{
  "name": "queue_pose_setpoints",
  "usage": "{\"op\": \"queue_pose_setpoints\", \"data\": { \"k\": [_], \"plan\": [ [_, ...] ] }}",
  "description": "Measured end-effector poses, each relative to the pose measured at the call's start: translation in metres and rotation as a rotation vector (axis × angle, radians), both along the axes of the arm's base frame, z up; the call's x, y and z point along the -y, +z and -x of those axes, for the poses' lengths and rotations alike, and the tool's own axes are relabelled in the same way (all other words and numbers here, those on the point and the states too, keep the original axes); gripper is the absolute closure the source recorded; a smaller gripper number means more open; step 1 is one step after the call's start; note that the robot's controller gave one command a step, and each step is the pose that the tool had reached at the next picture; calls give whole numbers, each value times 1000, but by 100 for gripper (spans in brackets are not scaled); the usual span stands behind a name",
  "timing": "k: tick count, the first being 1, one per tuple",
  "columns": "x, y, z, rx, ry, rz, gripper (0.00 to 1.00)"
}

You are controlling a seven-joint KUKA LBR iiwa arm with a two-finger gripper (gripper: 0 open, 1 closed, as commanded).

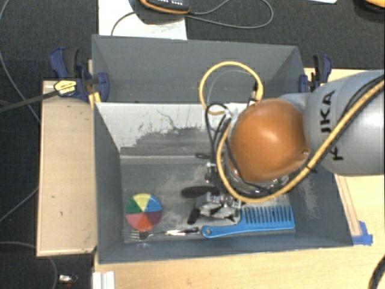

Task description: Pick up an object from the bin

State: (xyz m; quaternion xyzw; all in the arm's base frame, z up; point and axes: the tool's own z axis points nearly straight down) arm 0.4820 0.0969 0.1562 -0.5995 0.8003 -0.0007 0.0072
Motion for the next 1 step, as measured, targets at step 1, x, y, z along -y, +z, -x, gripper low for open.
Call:
{"op": "queue_pose_setpoints", "data": {
  "k": [1],
  "plan": [
    [10,-9,-3,-1,139,2,100]
  ]
}}
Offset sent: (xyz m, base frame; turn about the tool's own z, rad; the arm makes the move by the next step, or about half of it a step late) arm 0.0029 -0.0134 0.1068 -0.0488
